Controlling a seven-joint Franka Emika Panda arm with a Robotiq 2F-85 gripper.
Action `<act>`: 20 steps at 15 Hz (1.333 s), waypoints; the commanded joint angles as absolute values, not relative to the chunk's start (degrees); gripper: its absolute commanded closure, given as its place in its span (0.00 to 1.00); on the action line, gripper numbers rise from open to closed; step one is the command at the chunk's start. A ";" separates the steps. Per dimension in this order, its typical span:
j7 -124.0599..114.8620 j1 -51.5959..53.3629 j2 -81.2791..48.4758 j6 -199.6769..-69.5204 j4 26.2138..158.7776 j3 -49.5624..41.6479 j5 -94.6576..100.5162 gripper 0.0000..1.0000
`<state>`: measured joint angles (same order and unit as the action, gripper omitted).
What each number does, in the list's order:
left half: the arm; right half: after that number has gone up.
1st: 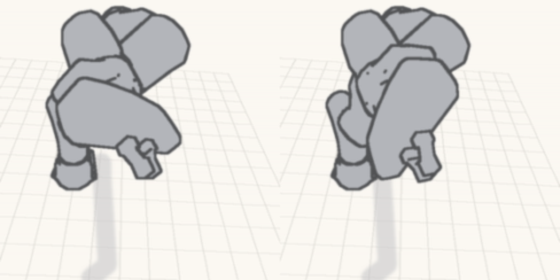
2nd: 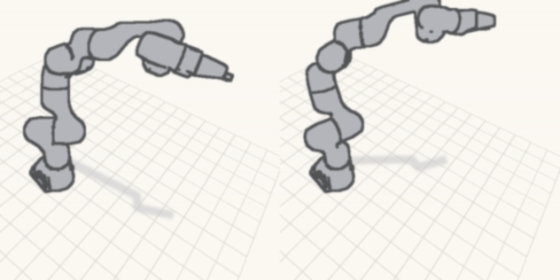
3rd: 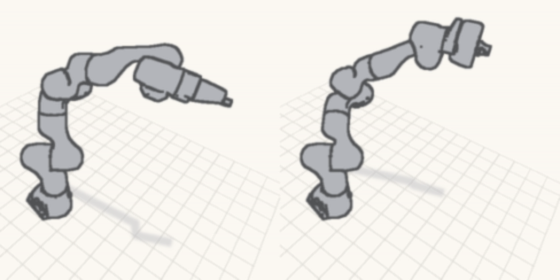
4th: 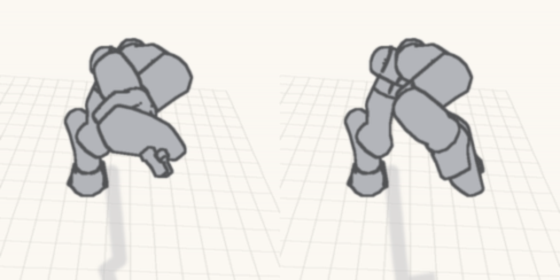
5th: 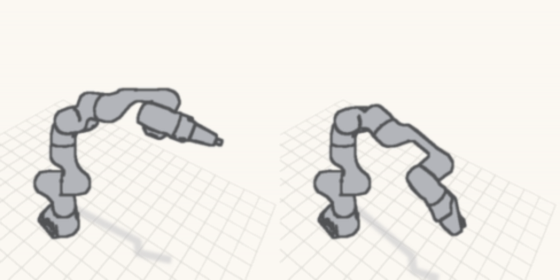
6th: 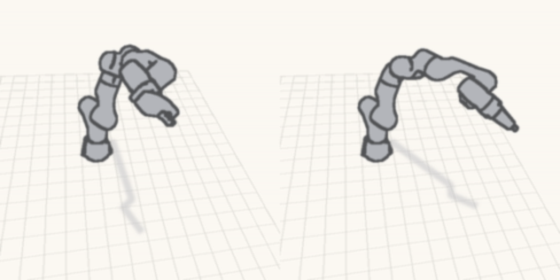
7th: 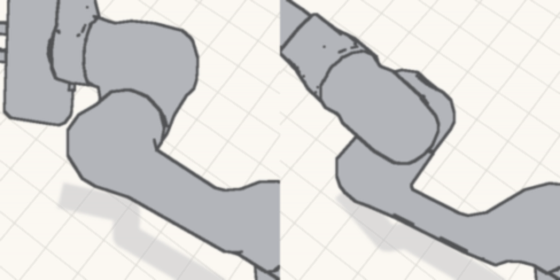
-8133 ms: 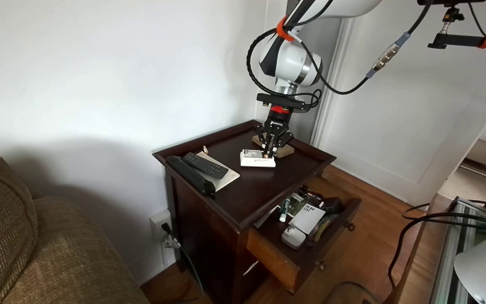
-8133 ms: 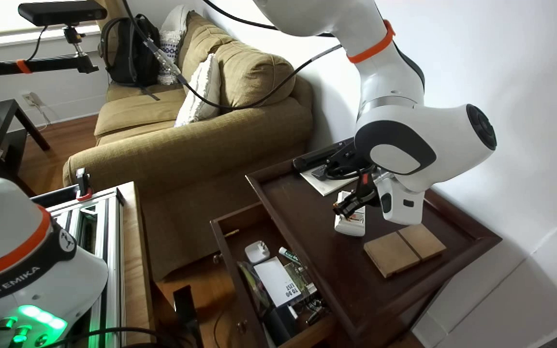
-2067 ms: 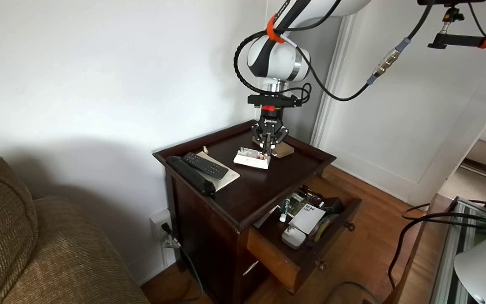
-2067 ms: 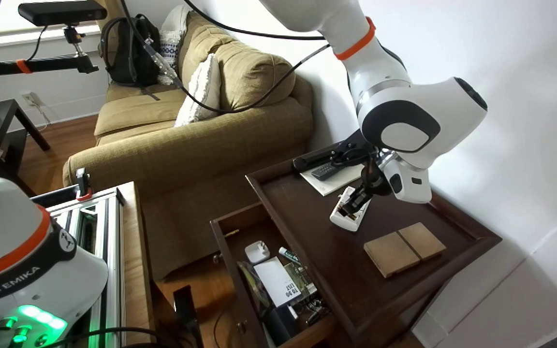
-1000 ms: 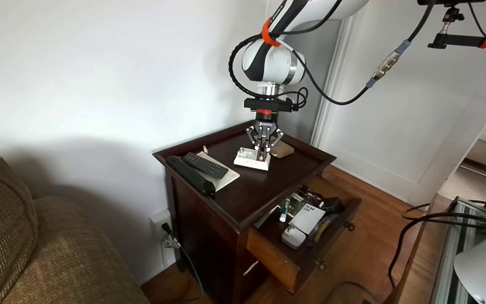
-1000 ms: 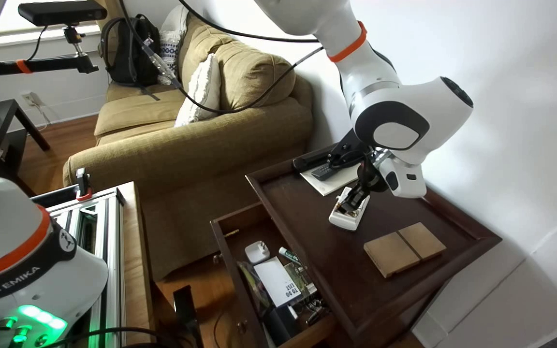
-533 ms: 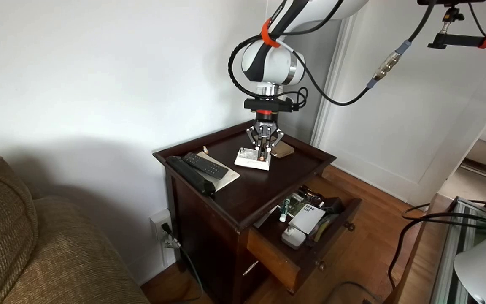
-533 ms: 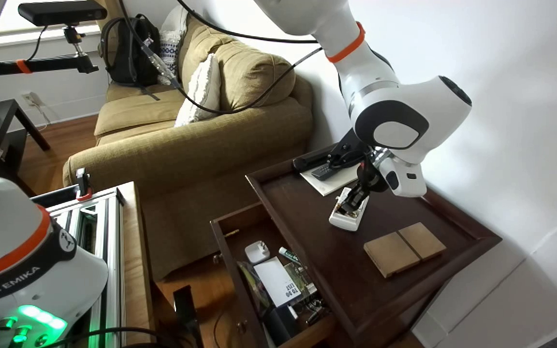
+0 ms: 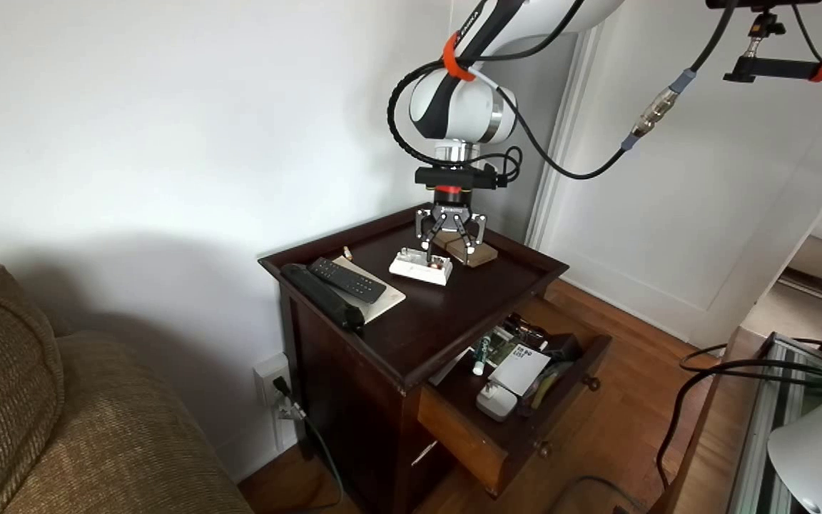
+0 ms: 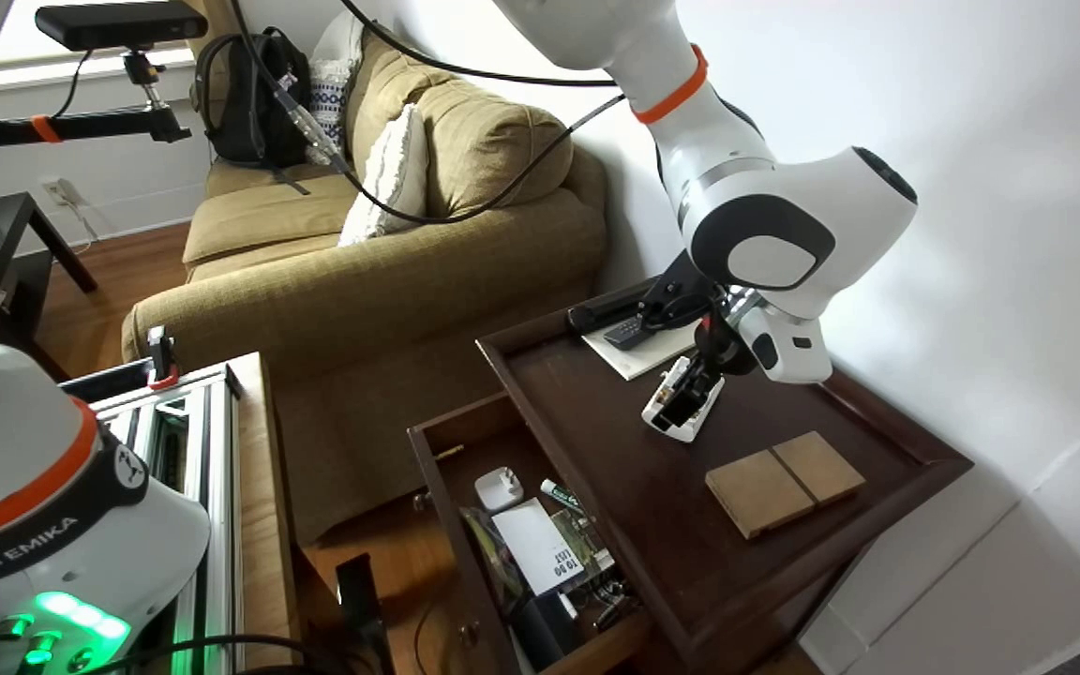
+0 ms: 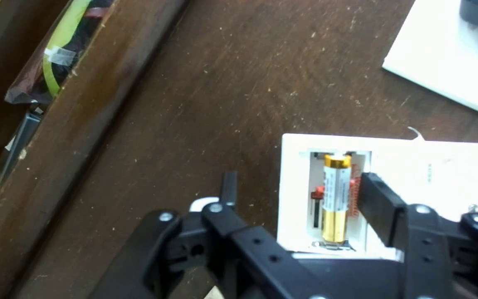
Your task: Lift the battery and put it in the white remote
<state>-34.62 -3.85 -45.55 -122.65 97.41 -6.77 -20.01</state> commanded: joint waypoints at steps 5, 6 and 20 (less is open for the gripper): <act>-34.50 -3.27 -45.44 -124.97 97.59 -6.93 -19.51 0.08; -34.80 -3.23 -45.06 -125.18 97.90 -6.96 -19.68 0.04; -36.09 0.22 -36.22 -131.29 104.62 -8.08 -17.03 0.00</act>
